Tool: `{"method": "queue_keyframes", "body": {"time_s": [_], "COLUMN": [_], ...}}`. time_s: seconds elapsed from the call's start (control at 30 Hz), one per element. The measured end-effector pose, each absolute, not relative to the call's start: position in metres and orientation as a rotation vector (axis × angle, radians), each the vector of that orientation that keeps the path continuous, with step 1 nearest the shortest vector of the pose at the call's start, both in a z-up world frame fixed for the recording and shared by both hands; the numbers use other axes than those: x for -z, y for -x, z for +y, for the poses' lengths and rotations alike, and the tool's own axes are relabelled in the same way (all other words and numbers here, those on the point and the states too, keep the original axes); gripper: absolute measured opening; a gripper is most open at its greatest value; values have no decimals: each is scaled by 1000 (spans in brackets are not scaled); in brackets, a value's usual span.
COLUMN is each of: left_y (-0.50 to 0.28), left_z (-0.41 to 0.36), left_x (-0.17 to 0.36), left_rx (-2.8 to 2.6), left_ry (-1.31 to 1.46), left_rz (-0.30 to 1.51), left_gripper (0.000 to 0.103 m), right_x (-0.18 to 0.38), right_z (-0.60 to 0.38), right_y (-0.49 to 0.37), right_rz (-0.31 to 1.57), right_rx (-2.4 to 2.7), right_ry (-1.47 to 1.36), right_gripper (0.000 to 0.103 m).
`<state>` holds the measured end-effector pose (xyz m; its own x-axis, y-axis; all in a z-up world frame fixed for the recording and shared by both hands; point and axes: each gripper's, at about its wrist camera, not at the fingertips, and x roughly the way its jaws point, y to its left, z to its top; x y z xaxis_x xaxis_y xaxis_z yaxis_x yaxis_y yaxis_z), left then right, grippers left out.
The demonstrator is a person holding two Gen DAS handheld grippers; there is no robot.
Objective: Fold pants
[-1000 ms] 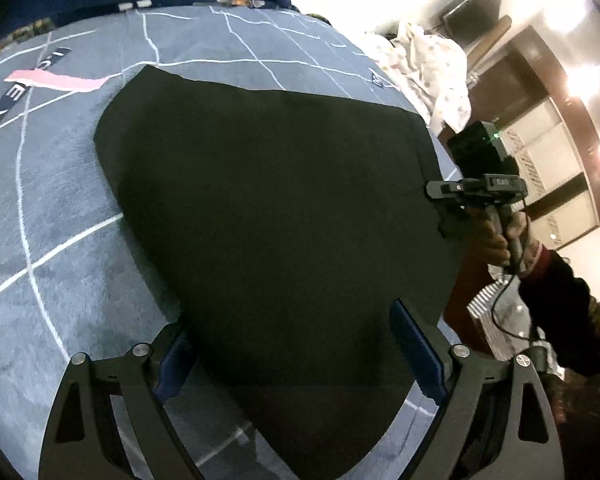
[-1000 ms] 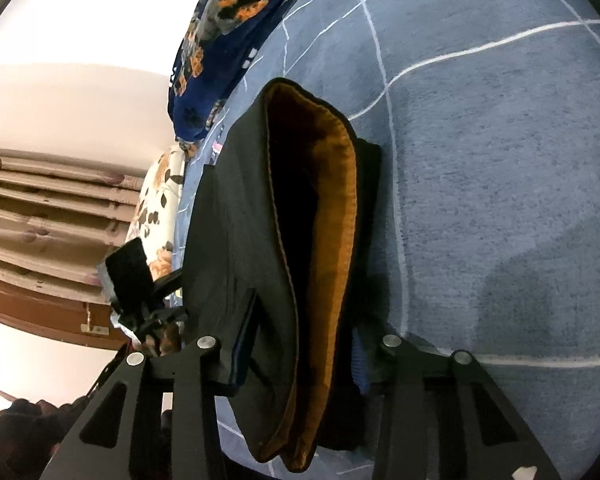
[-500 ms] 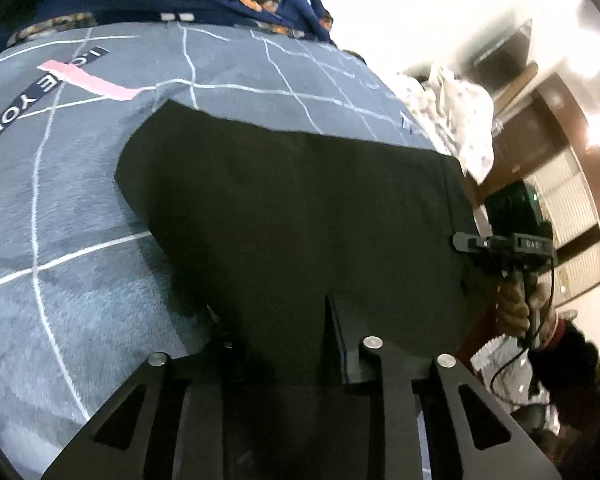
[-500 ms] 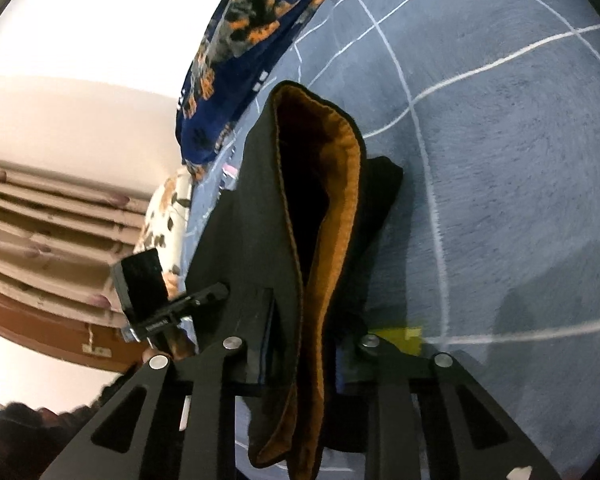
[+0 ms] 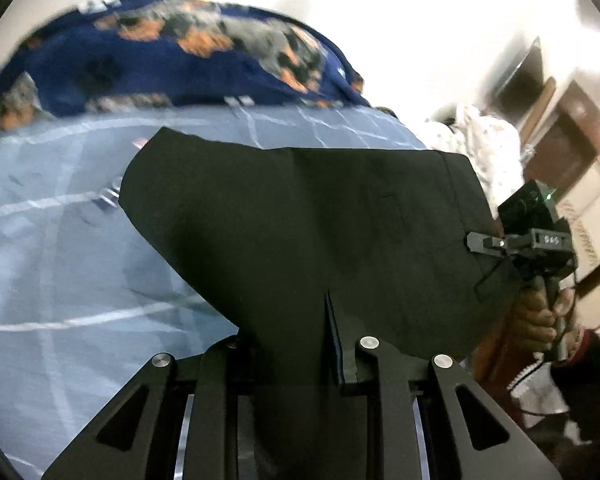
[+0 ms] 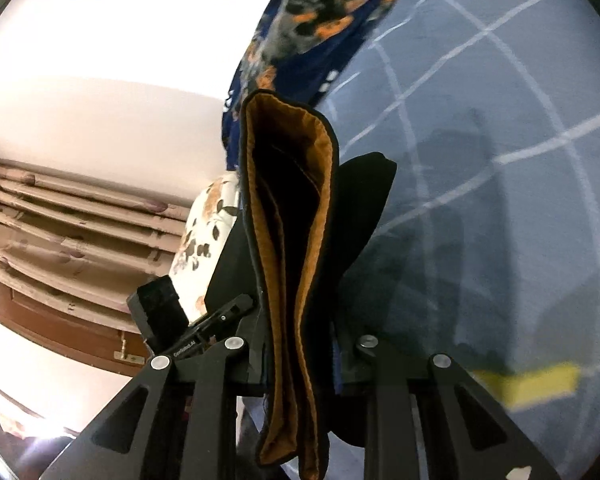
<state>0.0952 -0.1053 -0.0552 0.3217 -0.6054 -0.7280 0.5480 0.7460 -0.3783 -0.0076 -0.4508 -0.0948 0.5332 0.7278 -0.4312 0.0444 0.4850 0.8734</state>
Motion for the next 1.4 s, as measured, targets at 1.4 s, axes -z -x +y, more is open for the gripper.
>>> {"method": "queue_keyframes", "body": {"time_s": [1.4], "left_y": [-299], "left_z": [55], "left_x": [118], "left_rx": [357], "left_ry": [80], "left_rz": [928], "left_gripper": [37], "right_x": [159], "right_z": [-315], "right_y": [-283], "right_rz": [1007], "right_rx": [-588], "right_ry": [-962], "right_gripper": [20]}}
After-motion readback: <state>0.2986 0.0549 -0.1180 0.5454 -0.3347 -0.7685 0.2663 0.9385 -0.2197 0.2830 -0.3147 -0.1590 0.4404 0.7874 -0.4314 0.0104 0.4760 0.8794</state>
